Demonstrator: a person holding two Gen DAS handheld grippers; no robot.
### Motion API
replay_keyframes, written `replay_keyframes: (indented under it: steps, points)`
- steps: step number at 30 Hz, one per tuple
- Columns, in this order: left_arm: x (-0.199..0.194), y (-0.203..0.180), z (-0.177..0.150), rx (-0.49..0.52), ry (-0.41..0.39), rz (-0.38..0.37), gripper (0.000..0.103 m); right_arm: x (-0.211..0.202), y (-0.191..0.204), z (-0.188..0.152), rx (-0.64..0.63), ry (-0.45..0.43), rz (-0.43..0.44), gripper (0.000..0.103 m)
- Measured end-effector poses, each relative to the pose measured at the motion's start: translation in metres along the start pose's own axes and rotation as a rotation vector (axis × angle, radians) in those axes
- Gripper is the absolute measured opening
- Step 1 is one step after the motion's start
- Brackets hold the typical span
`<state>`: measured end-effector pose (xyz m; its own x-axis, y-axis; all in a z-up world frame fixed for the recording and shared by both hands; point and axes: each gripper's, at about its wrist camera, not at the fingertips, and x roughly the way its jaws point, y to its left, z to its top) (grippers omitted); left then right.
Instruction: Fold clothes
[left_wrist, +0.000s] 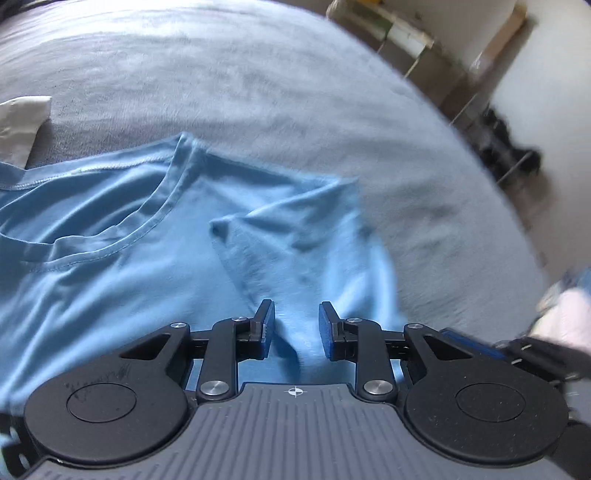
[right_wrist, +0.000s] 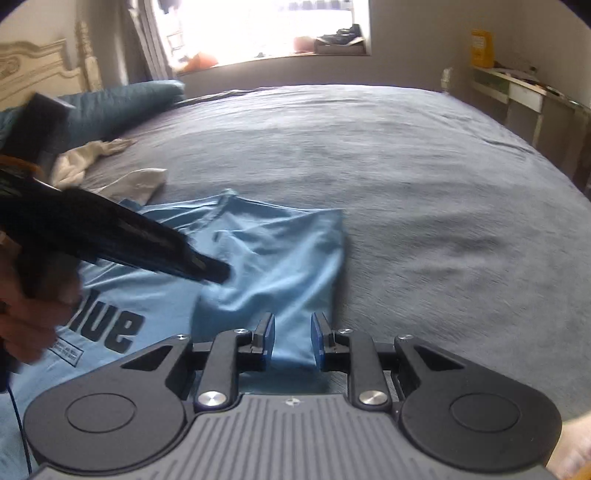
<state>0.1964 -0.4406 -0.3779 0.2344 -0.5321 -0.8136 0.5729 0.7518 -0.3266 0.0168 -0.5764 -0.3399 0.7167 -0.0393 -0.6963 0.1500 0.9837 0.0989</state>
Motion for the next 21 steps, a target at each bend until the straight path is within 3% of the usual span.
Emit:
replay_keyframes:
  steps: [5,9,13,18,21]
  points:
    - [-0.001,0.016,0.0,-0.034,-0.006,-0.031,0.025,0.026,-0.014,-0.025,-0.02,0.127,-0.072,0.021]
    - [-0.005,0.016,0.003,-0.016,-0.027,-0.043,0.026,0.003,-0.019,-0.014,0.034,0.068,-0.049,0.023]
    - [-0.001,0.018,0.005,-0.017,-0.026,-0.023,0.026,-0.002,0.006,-0.004,-0.025,0.011,0.044,0.023]
    - [0.0,0.021,0.004,-0.011,-0.032,-0.026,0.026,0.02,0.036,-0.033,-0.137,0.086,0.074,0.023]
    - [-0.012,0.018,0.006,0.005,-0.056,-0.006,0.026,0.011,0.035,-0.041,-0.117,0.099,0.08,0.023]
